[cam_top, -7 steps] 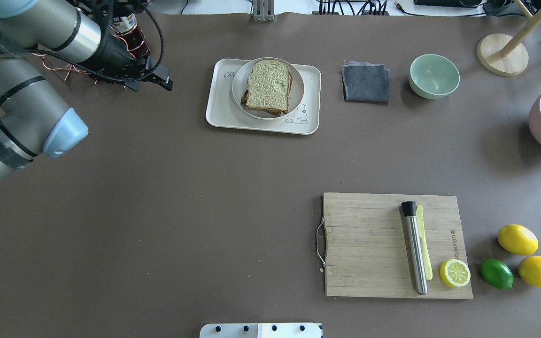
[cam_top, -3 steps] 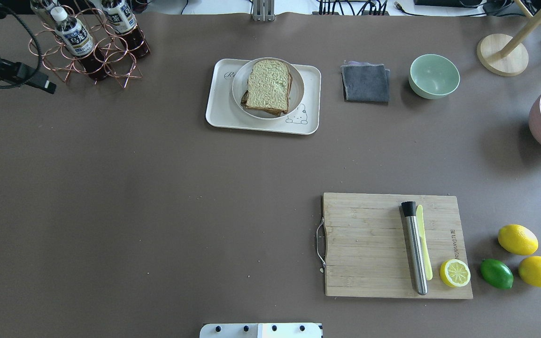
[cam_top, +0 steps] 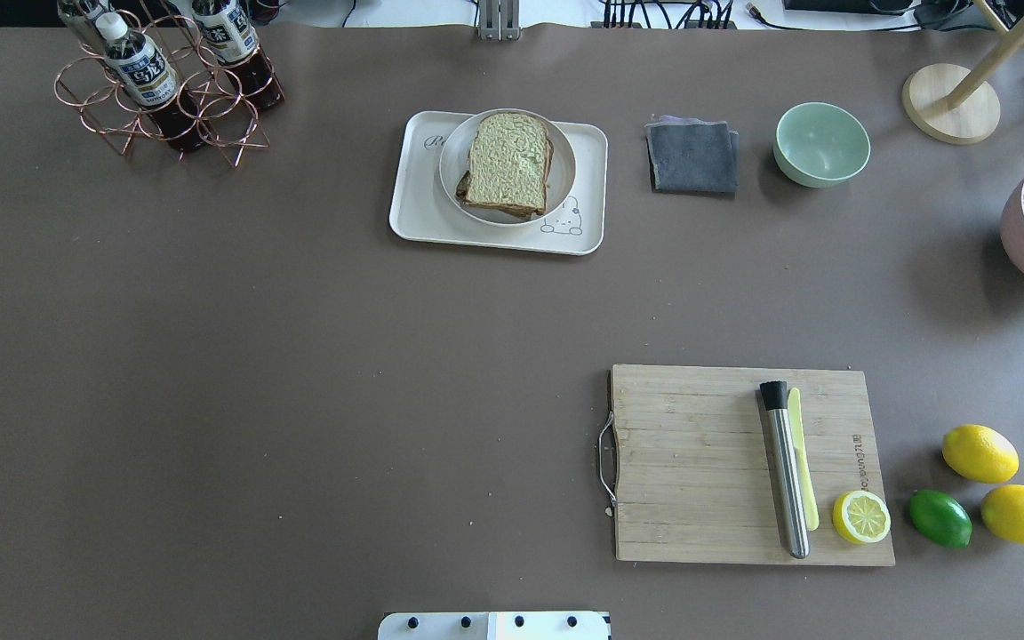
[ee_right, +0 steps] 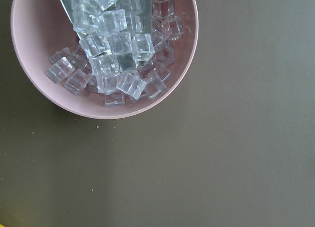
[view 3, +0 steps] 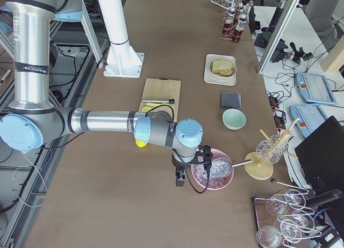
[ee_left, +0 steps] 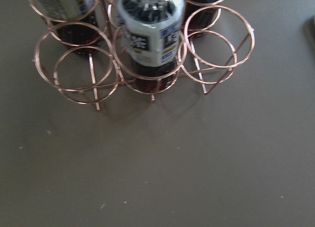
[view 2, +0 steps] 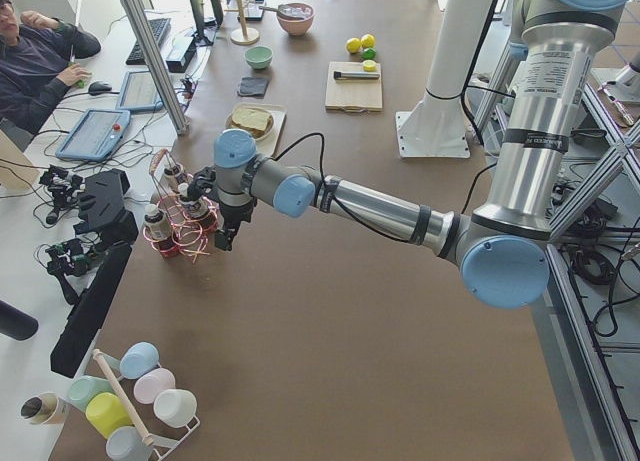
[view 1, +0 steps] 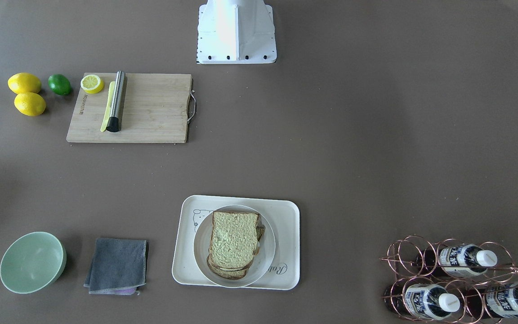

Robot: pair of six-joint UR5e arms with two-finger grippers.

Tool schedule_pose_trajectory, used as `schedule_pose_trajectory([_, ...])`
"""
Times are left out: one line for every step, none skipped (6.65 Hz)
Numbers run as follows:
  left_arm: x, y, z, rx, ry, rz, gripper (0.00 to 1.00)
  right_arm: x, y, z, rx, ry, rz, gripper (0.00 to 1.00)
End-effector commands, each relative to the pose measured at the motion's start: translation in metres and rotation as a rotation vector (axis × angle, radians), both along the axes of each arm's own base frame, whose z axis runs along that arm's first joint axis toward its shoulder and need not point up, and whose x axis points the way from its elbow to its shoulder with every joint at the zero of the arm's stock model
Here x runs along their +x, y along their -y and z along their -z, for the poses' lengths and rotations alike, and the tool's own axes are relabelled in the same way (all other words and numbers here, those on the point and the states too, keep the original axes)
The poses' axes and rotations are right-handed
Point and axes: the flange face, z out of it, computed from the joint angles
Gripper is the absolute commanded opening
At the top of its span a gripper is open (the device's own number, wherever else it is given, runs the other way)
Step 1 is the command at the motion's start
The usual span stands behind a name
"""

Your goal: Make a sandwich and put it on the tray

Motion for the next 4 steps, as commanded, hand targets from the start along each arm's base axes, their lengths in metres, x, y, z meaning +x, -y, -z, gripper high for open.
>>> schedule_pose_trajectory([-0.082,-0.016,-0.028,-0.055,0.054,-0.04,0.98,0.0,0.0,0.0,0.0,0.0,0.0,1.0])
schedule_pose_trajectory([-0.105,-0.026,-0.044,-0.088,0.058,-0.041,0.98,-0.001,0.001,0.001,0.002,0.0,0.002,1.0])
schedule_pose_trajectory([-0.116,-0.064,-0.091,-0.122,0.063,-0.066,0.98,0.0,0.001,0.001,0.002,0.0,0.0,1.0])
schedule_pose_trajectory([-0.115,-0.07,-0.106,-0.143,0.061,-0.066,0.98,0.0,-0.001,-0.001,-0.001,0.0,0.0,1.0])
